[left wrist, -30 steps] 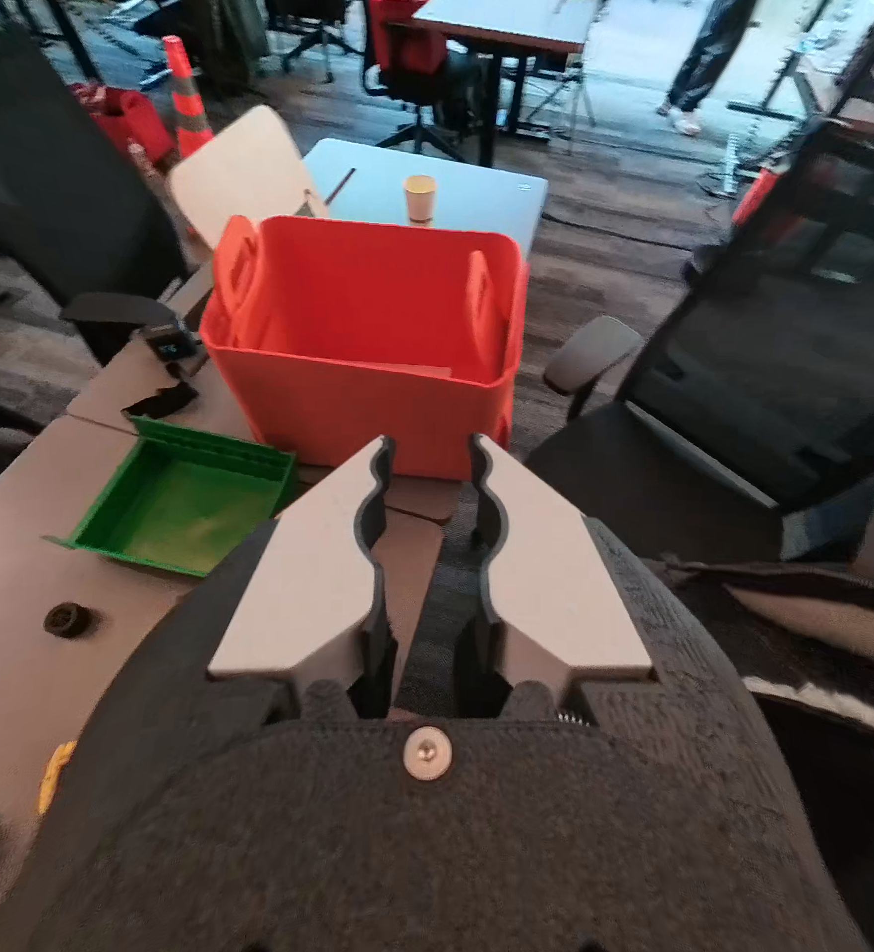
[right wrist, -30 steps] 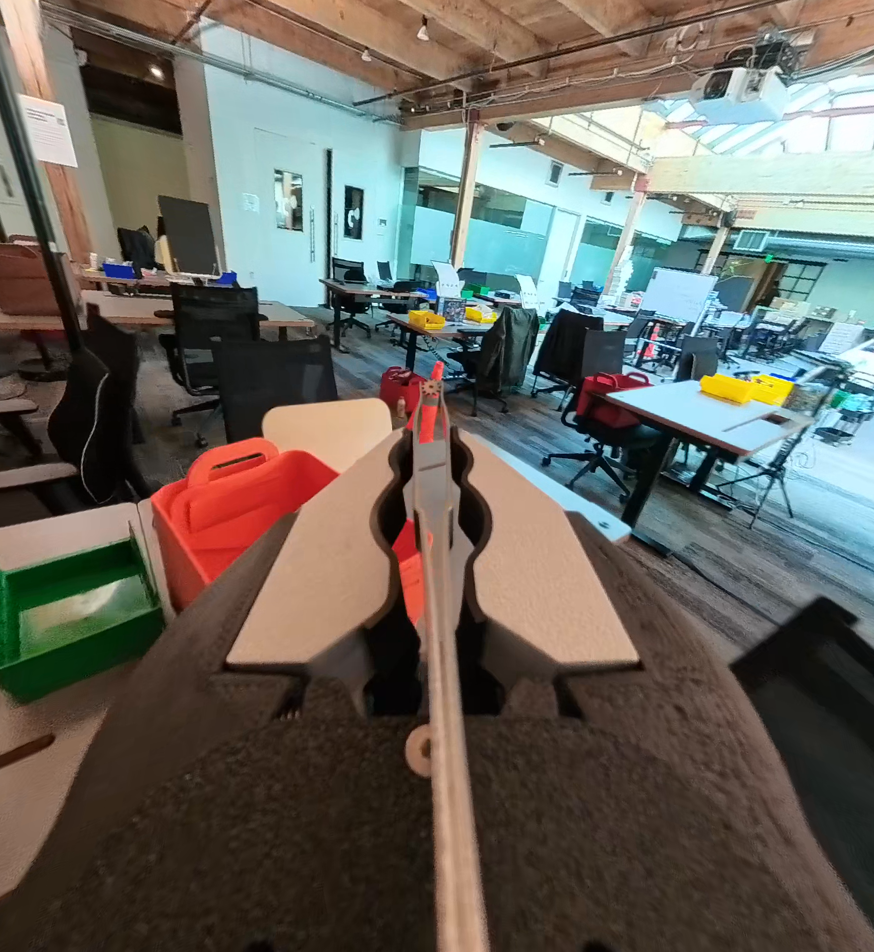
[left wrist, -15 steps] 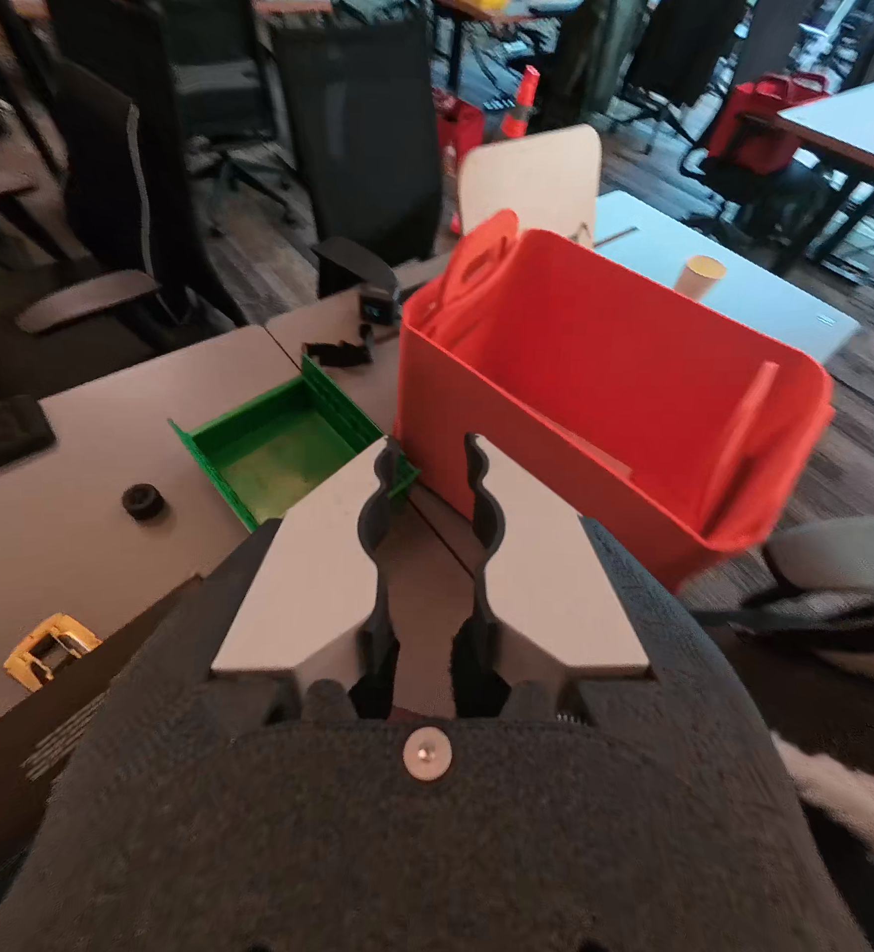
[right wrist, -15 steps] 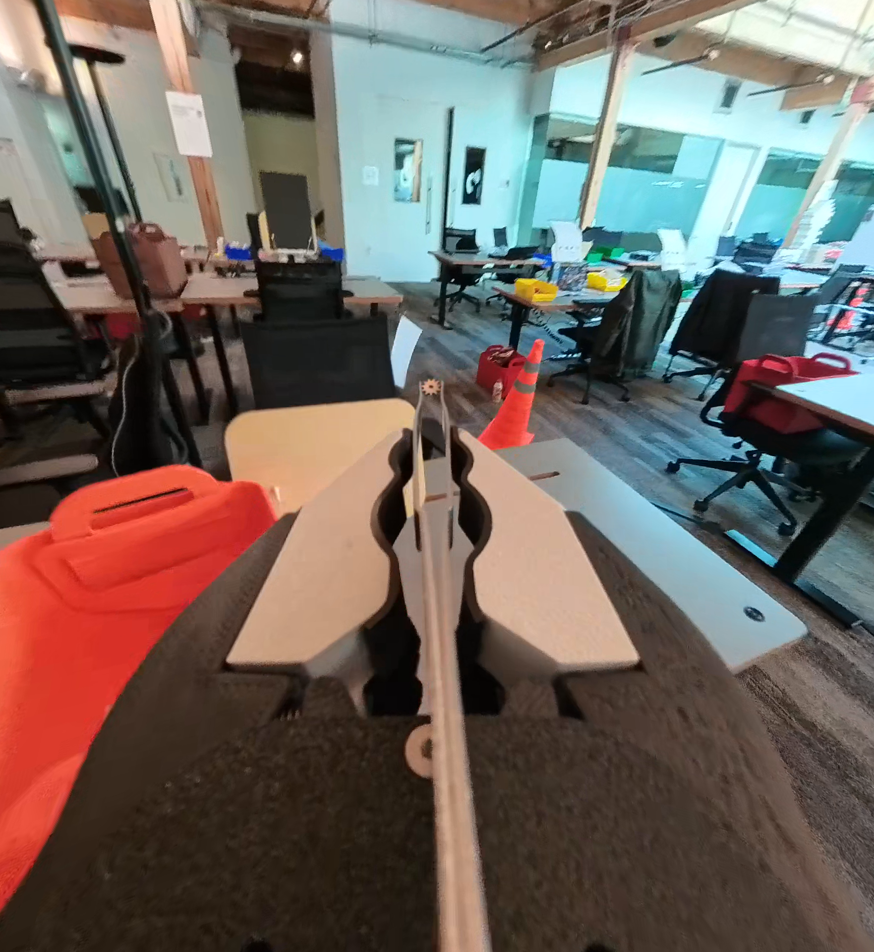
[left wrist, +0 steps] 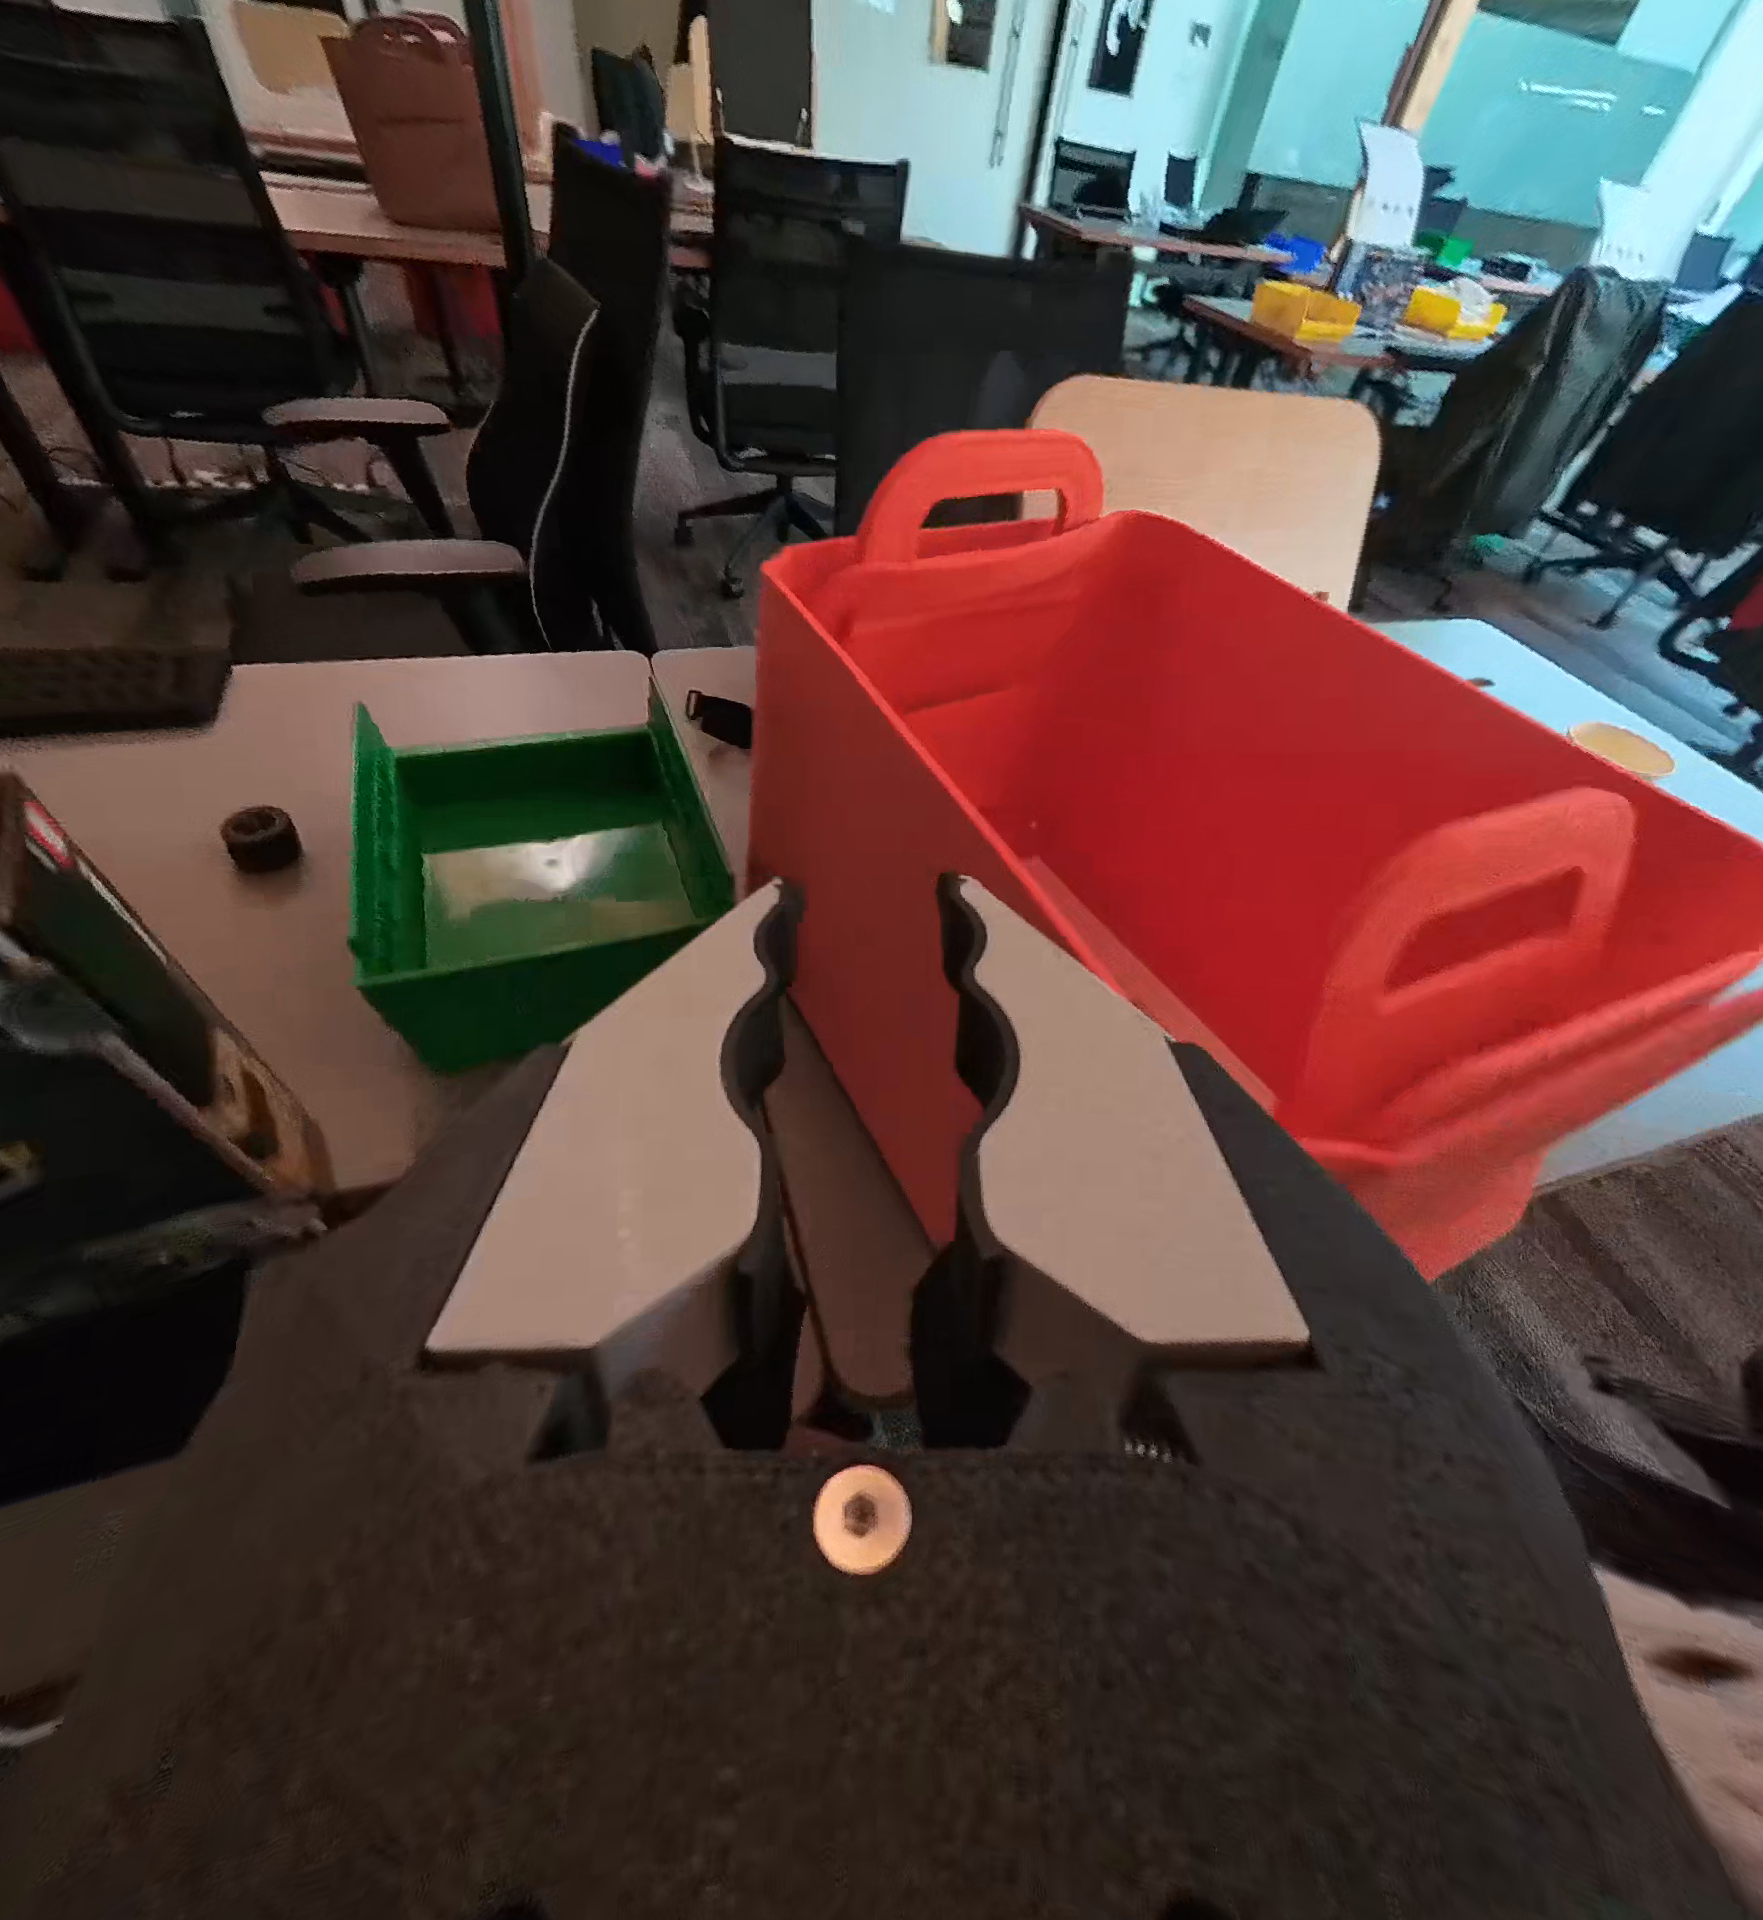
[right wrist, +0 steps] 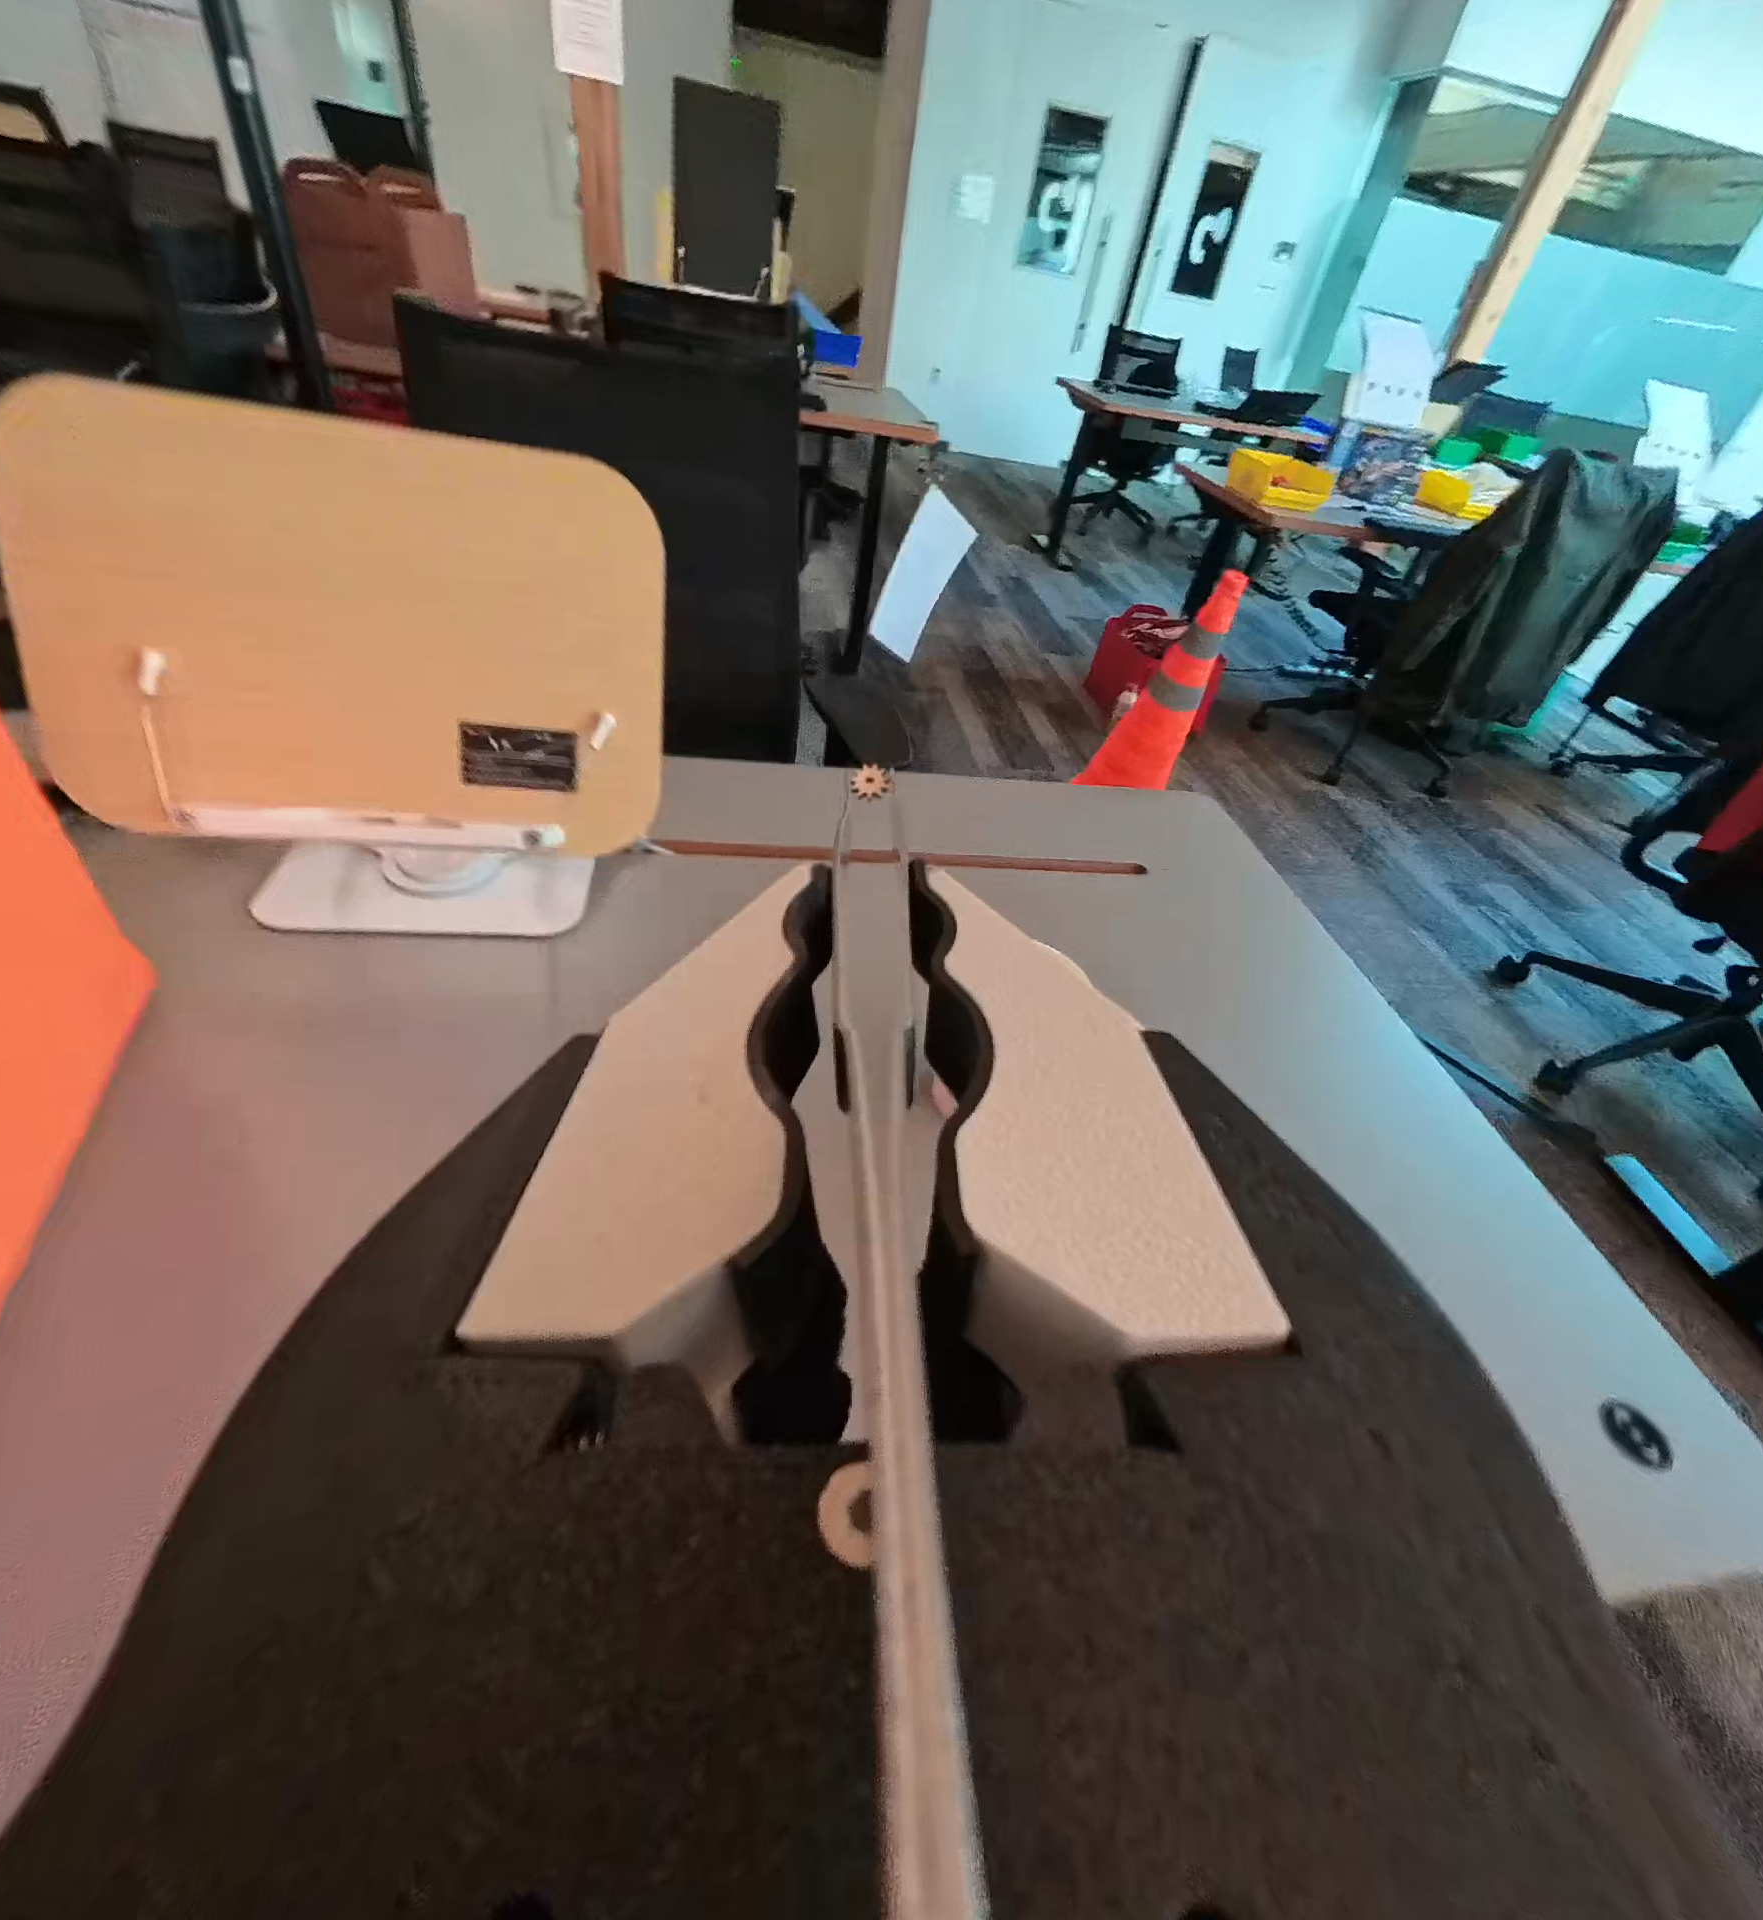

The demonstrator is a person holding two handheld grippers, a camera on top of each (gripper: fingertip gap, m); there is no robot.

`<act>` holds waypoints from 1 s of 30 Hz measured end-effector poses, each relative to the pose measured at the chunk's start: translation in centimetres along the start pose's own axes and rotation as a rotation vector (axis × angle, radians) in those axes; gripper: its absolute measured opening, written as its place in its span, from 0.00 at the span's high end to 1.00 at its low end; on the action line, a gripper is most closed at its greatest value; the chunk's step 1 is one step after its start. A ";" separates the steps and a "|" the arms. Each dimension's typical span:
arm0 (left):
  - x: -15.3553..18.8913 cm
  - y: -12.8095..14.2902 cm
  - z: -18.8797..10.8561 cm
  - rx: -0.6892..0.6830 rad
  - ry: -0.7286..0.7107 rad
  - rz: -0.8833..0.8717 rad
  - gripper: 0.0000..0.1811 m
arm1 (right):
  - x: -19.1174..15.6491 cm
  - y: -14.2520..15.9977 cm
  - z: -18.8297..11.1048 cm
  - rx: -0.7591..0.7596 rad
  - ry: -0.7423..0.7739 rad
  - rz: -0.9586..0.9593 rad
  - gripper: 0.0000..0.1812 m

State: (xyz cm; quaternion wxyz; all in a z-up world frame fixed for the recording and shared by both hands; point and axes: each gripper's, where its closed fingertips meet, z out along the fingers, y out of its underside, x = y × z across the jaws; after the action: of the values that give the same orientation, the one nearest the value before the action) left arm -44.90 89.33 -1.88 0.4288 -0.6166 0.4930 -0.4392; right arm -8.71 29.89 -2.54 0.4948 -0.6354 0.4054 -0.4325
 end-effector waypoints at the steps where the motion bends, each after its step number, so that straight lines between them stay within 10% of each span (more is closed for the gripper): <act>1: 1.6 0.9 -0.9 0.012 -0.026 0.004 0.85 | 1.7 1.4 0.9 0.000 -0.030 -0.016 0.93; 18: 46.0 19.1 -6.1 -0.051 -0.149 -0.159 0.84 | 17.4 15.3 13.3 -0.119 -0.616 -0.036 0.92; 30: 58.9 26.8 -8.4 -0.069 -0.322 -0.206 0.85 | 16.9 15.5 17.5 -0.158 -0.738 -0.060 0.91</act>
State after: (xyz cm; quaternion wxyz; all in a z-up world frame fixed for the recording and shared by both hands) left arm -51.70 26.65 -18.61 0.4336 -0.7405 0.3668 -0.3593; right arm 11.58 15.96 -17.59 0.5441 -0.7964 0.2131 -0.1560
